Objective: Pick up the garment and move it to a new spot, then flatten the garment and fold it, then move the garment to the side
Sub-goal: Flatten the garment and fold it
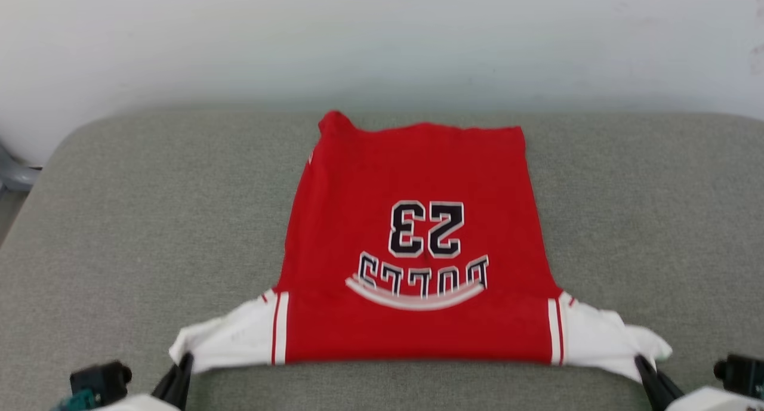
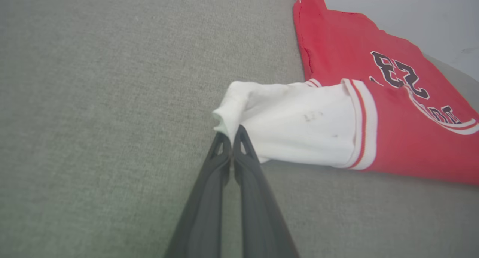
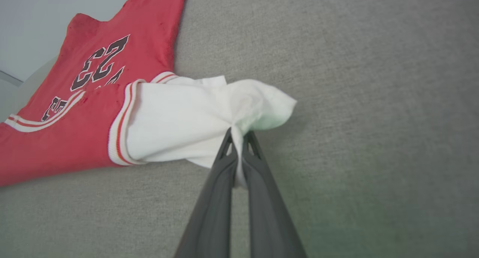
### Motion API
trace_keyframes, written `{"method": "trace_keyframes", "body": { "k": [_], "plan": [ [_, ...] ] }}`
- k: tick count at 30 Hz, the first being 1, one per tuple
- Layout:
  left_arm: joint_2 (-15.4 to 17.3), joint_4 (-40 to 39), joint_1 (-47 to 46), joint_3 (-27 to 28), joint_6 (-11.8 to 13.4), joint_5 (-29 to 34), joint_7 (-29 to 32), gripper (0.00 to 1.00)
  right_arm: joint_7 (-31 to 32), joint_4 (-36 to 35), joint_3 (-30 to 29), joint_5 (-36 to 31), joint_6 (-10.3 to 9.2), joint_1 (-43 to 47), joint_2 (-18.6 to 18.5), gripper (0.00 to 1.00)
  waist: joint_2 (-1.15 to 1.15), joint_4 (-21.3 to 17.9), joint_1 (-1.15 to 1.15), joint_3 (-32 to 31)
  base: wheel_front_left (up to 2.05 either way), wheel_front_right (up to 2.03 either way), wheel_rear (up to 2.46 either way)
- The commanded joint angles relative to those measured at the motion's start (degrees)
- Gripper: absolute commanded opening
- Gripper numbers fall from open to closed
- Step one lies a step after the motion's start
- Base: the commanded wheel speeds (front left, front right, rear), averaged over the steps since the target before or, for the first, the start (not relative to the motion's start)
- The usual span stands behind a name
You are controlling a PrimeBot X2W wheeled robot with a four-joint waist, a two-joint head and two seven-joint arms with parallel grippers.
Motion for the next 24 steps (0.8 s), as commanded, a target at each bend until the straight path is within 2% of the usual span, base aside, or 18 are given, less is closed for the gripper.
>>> {"method": "trace_keyframes", "body": {
  "k": [1, 7, 15, 16, 17, 18, 19, 20, 24],
  "plan": [
    [0.18, -1.08, 2.94, 0.37, 0.76, -1.1, 0.29, 0.0, 0.52, -0.71, -1.37, -0.55, -0.1, 2.93, 0.28, 0.0, 0.0, 0.43, 0.02, -1.97, 0.0, 0.0, 0.0],
    [1.46, -4.02, 9.44, -0.26, 2.32, -1.9, 2.29, 0.0, 1.11, -1.77, -4.74, -0.89, -0.1, 9.41, 2.4, 0.0, 0.0, 1.06, 0.02, -3.37, 0.0, 0.0, 0.0],
    [0.01, -3.32, 11.08, -1.61, 3.12, -1.07, 1.06, 0.0, -0.52, -1.47, -5.28, -3.69, -0.1, 11.77, 4.49, 0.0, 0.0, 1.03, 0.02, -3.29, 0.0, 0.0, 0.0],
    [-0.35, -3.08, 10.52, -1.63, 3.04, -0.9, 0.51, 0.0, -0.81, -1.47, -4.97, -3.9, -0.1, 11.32, 4.63, 0.07, 0.0, 1.02, 0.02, -3.21, 0.0, 0.0, 0.0],
    [-0.35, -3.08, 10.52, -1.63, 3.04, -0.9, 0.51, 0.0, -0.81, -1.47, -4.97, -3.9, -0.1, 11.32, 4.63, 0.07, 0.0, 1.02, 0.02, -3.21, 0.0, 0.0, 0.0],
    [-0.61, -2.91, 9.94, -1.75, 2.95, -0.52, 0.15, 0.0, -0.94, -1.54, -4.81, -3.52, -0.1, 10.78, 4.81, 0.34, 0.0, 1.07, 0.02, -3.13, 0.0, 0.0, 0.0],
    [-0.72, -2.83, 9.35, -2.05, 2.8, -0.02, -0.25, 0.0, -1.18, -1.82, -4.68, -3.47, -0.1, 10.09, 4.66, 0.72, 0.0, 1.14, 0.02, -3.01, 0.0, 0.0, 0.0],
    [-0.99, -2.88, 8.81, -2.28, 2.63, 0.33, -0.48, 0.0, -1.61, -2.13, -4.5, -3.42, -0.1, 9.34, 4.4, 1.0, 0.0, 1.29, 0.02, -2.85, 0.0, 0.0, 0.0],
    [-1.87, -3.44, 6.5, -2.86, 2.61, 1.81, -1.57, 0.0, -3.24, -2.82, -5.38, -4.04, -0.07, 5.97, 3.25, 1.0, 0.0, 2.39, 0.02, -1.86, 0.0, 0.0, 0.0]
  ]
}}
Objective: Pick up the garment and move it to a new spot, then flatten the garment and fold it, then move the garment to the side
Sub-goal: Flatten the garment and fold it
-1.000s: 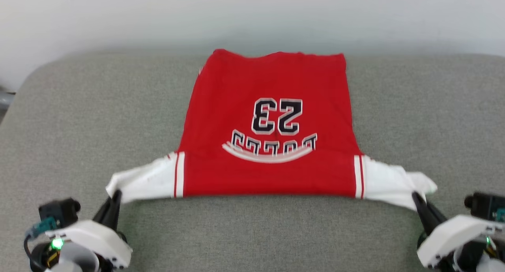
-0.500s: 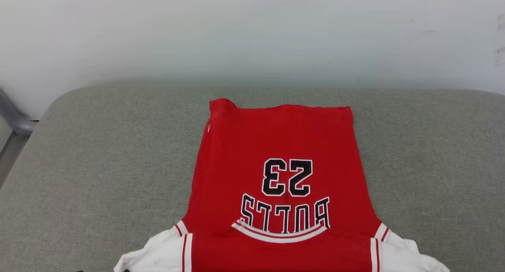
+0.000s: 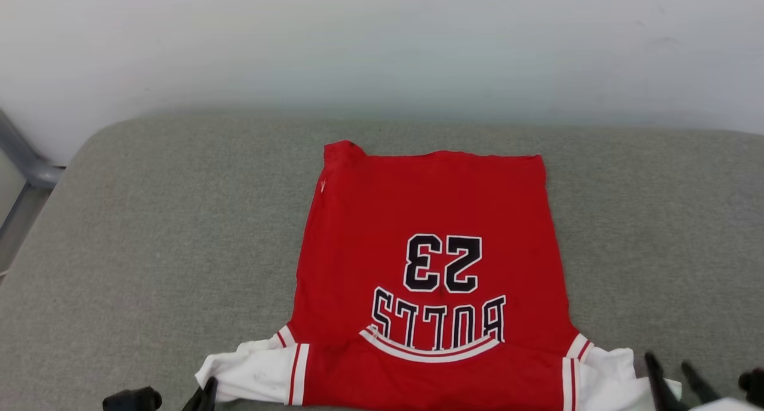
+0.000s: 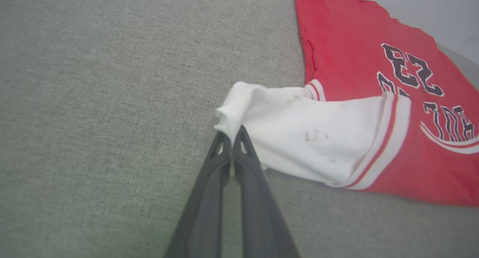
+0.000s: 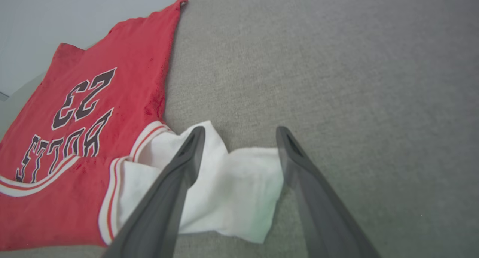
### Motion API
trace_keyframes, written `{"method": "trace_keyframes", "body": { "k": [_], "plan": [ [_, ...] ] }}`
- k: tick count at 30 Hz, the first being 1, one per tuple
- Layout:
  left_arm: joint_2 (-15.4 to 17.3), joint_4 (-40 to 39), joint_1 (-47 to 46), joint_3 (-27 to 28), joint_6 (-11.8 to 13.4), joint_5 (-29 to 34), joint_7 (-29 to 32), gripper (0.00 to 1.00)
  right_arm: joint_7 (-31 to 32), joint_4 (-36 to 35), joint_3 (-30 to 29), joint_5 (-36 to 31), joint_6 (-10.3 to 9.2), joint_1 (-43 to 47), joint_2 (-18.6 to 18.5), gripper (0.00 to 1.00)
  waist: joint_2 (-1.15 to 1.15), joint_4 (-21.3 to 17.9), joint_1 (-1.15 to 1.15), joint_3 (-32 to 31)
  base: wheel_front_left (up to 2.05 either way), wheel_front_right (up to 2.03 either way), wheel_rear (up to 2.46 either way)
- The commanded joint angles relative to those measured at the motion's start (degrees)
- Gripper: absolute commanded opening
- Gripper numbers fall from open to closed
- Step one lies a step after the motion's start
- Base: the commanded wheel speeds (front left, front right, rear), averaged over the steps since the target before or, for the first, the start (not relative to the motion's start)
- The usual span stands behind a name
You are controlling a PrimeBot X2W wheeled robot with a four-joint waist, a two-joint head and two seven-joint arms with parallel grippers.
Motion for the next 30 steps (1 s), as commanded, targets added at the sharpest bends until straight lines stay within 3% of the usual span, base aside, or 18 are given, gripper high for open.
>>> {"method": "trace_keyframes", "body": {
  "k": [1, 12, 22, 30],
  "plan": [
    [-0.32, -0.15, -1.1, -0.09, 0.19, 0.37, -0.49, 0.0, -1.0, -0.49, -0.15, -0.91, -0.01, -1.82, -0.63, 1.0, 0.0, 0.7, 0.0, 0.7, 0.0, 0.0, 0.0],
    [-3.31, -2.15, -9.69, -1.27, 0.04, 4.91, -2.08, 0.0, 1.89, 9.69, -1.78, -5.35, -0.02, -25.97, -6.94, 1.0, 0.0, 6.41, 0.0, 9.89, 0.0, 0.0, 0.0],
    [-6.86, -6.46, -16.22, -2.64, -0.34, 9.43, -2.64, 0.0, 16.51, 21.98, 2.3, -7.48, -0.02, -47.79, -12.39, 1.0, 0.0, 12.62, 0.0, 18.36, 0.0, 0.0, 0.0],
    [-8.53, -11.67, -19.39, -2.07, -0.68, 12.0, -2.84, 0.0, 25.43, 26.7, 5.1, -9.82, -0.02, -59.42, -15.0, 1.0, 0.0, 15.58, 0.0, 25.2, 0.0, 0.0, 0.0]
  ]
}}
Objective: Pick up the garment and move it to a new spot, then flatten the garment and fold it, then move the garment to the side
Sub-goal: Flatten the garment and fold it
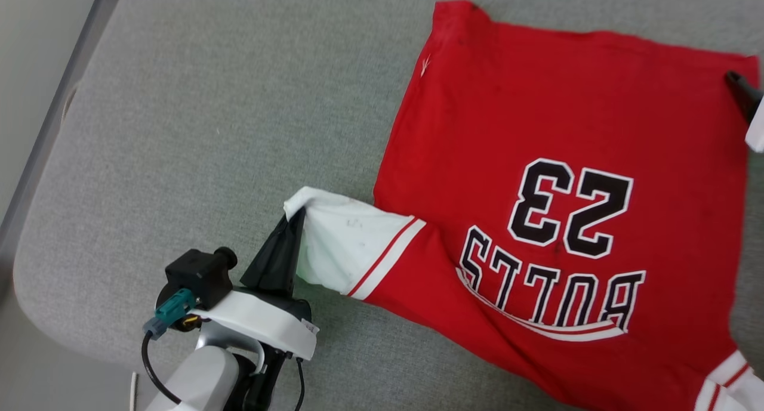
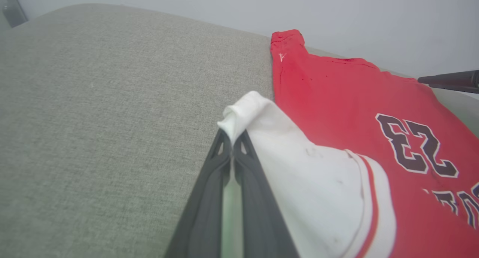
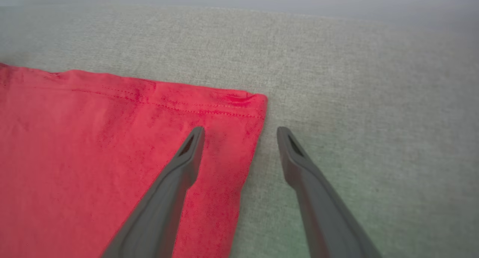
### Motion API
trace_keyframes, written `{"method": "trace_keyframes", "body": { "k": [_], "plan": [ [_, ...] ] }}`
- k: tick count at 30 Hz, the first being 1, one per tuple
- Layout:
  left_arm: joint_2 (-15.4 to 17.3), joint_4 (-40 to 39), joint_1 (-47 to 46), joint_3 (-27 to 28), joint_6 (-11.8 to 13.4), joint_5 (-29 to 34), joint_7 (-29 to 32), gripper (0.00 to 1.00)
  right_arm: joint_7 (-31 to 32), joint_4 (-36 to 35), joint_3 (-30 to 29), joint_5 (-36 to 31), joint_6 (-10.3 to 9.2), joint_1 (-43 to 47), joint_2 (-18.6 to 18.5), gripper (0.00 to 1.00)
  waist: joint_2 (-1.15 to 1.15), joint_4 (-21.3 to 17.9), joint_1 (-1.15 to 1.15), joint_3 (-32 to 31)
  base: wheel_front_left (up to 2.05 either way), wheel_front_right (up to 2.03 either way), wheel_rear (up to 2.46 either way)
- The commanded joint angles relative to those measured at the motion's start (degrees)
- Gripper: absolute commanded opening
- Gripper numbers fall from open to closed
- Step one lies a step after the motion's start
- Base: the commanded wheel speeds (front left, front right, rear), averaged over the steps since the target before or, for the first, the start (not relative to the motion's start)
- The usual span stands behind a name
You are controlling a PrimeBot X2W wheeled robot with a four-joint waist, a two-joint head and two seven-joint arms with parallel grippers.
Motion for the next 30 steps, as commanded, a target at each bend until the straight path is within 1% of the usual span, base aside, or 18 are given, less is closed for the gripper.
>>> {"method": "trace_keyframes", "body": {
  "k": [1, 5, 9, 10, 11, 12, 14, 17, 22, 24, 26, 30],
  "plan": [
    [-0.03, -0.89, -0.93, 0.29, -0.29, 0.49, -0.37, 0.0, 1.12, 0.55, 0.61, -0.28, -0.05, -1.84, -0.72, 1.0, 0.0, 1.72, -0.02, 3.54, 0.0, 0.0, 0.0],
    [-0.14, -2.37, -1.3, 0.48, -0.72, 1.22, -0.39, 0.0, 4.63, 2.53, 3.11, -0.65, -0.04, -3.51, -0.71, 1.0, 0.0, 2.04, -0.02, 5.46, 0.0, 0.0, 0.0],
    [-0.38, -2.73, -1.04, 0.79, -0.82, 1.62, -0.4, 0.0, 11.24, 6.45, 6.31, -0.7, -0.03, -1.64, -0.17, 1.0, 0.0, 2.02, -0.02, 6.06, 0.0, 0.0, 0.0],
    [-0.49, -2.73, -0.99, 0.93, -0.85, 1.69, -0.41, 0.0, 13.65, 7.55, 6.96, -0.2, -0.03, -0.95, -0.14, 0.48, 0.0, 2.02, -0.02, 6.14, 0.0, 0.0, 0.0],
    [-0.61, -2.65, -0.94, 1.05, -0.93, 1.77, -0.41, 0.0, 14.66, 7.92, 7.47, 0.22, -0.03, -0.45, -0.19, 0.3, 0.0, 2.03, -0.02, 6.23, 0.0, 0.0, 0.0],
    [-0.72, -2.54, -0.94, 1.12, -0.99, 1.86, -0.36, 0.0, 15.22, 7.89, 7.75, 0.68, -0.03, -0.5, -0.34, 0.0, 0.0, 2.05, -0.02, 6.31, 0.0, 0.0, 0.0],
    [-0.98, -2.33, -0.93, 1.35, -1.17, 1.86, -0.36, 0.0, 16.14, 7.97, 8.17, 1.39, -0.03, -0.56, -0.61, 0.0, 0.0, 1.99, -0.02, 6.29, 0.0, 0.0, 0.0],
    [-1.01, -1.61, -0.45, 1.78, -1.32, 1.98, -0.37, 0.0, 15.35, 6.95, 8.28, 1.58, -0.07, -1.45, -1.69, 0.0, 0.0, 1.61, -0.02, 5.35, 0.0, 0.0, 0.0],
    [-0.28, 0.26, 0.95, 2.19, -0.93, 1.92, -0.28, 0.0, 12.31, 4.64, 7.64, 2.35, -0.07, -1.91, -3.29, 0.0, 0.0, 0.01, -0.02, 1.23, 0.0, 0.0, 0.0],
    [0.23, 0.99, 1.88, 2.36, -0.54, 1.67, -0.13, 0.0, 11.6, 3.43, 7.81, 2.5, -0.08, -0.8, -4.44, 0.0, 0.0, -0.93, -0.02, -0.82, 0.0, 0.0, 0.0],
    [1.02, 1.61, 2.98, 2.62, -0.29, 1.59, 0.03, 0.0, 10.94, 2.18, 7.66, 3.46, -0.08, 1.26, -4.79, 0.0, 0.0, -2.22, -0.02, -3.19, 0.0, 0.0, 0.0],
    [2.76, 2.1, 5.43, 3.13, 0.36, 1.14, 1.03, 0.0, 9.62, -1.28, 7.02, 5.09, -0.07, 7.57, -6.14, 0.0, 0.0, -4.79, -0.02, -7.54, 0.0, 0.0, 0.0]
  ]
}}
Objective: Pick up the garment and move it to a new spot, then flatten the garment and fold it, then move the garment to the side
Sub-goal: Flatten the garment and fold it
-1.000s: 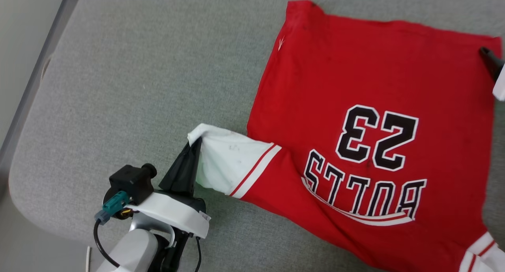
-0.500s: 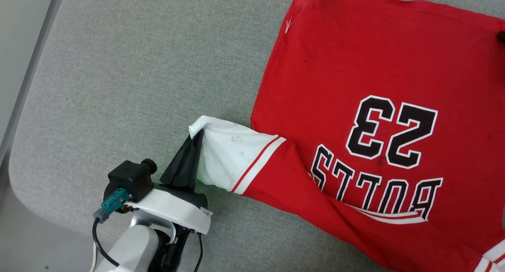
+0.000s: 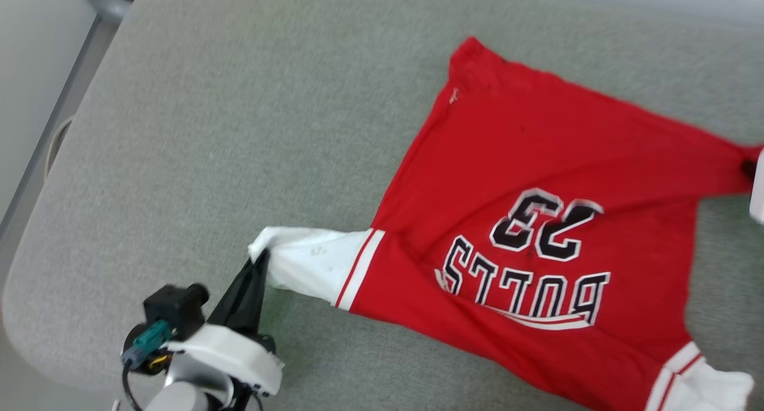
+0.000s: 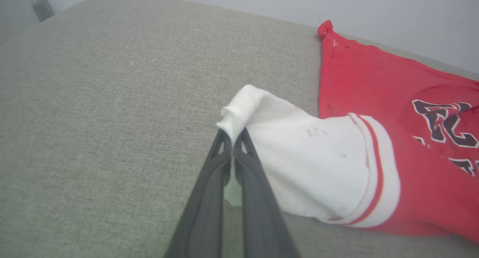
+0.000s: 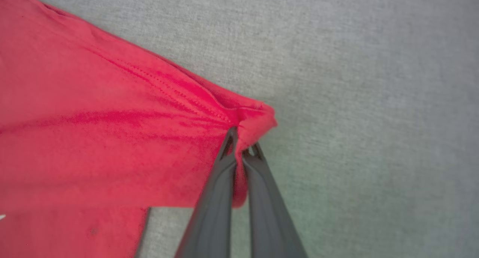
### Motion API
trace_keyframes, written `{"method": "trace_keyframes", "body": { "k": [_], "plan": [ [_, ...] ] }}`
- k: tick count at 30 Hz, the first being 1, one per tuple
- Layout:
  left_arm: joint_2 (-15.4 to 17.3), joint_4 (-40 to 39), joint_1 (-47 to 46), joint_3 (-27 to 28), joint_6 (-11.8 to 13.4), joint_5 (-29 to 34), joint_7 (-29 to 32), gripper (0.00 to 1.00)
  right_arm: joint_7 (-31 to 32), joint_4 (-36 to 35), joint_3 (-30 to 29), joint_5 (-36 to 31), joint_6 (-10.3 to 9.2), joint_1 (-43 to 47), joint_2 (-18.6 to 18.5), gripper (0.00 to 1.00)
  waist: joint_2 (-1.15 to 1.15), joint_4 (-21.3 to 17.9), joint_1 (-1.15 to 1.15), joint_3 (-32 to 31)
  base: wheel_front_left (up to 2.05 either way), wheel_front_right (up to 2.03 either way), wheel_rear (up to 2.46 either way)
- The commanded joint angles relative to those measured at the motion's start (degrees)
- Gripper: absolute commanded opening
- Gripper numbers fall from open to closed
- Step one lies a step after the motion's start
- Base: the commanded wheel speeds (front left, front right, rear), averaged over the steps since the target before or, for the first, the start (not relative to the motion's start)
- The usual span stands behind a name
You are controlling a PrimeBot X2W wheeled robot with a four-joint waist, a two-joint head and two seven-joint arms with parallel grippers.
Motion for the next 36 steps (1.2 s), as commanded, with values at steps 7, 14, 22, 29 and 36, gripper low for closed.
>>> {"method": "trace_keyframes", "body": {
  "k": [7, 14, 22, 29, 36],
  "plan": [
    [3.16, -0.92, 6.53, 1.79, 2.12, -1.82, 1.75, 0.0, -2.33, -8.41, -3.84, 2.97, -0.09, 20.01, -0.24, 0.0, 0.0, -8.57, 0.0, -11.03, 0.0, 0.0, 0.0],
    [5.53, -4.46, 11.34, 3.07, 5.12, -2.24, 3.63, 0.0, -4.21, -19.09, -12.66, 2.78, -0.1, 37.97, 4.94, 0.0, 0.0, -13.87, 0.0, -14.53, 0.0, 0.0, 0.0],
    [6.67, -6.51, 14.68, 3.33, 6.84, -3.12, 5.54, 0.0, -4.12, -29.52, -22.86, -0.53, -0.1, 55.84, 17.85, 0.0, 0.0, -16.28, 0.0, -16.51, 0.0, 0.0, 0.0],
    [6.39, -5.95, 15.39, 3.54, 6.98, -4.02, 5.53, 0.0, -5.59, -33.07, -25.45, -1.56, -0.09, 59.85, 24.48, 0.53, 0.0, -17.16, 0.0, -16.46, 0.0, 0.0, 0.0],
    [5.77, -5.07, 14.48, 2.87, 6.65, -4.15, 5.36, 0.0, -17.14, -35.43, -26.91, -2.91, -0.08, 55.18, 25.39, 1.0, 0.0, -16.66, 0.0, -16.33, 0.0, 0.0, 0.0]
  ]
}}
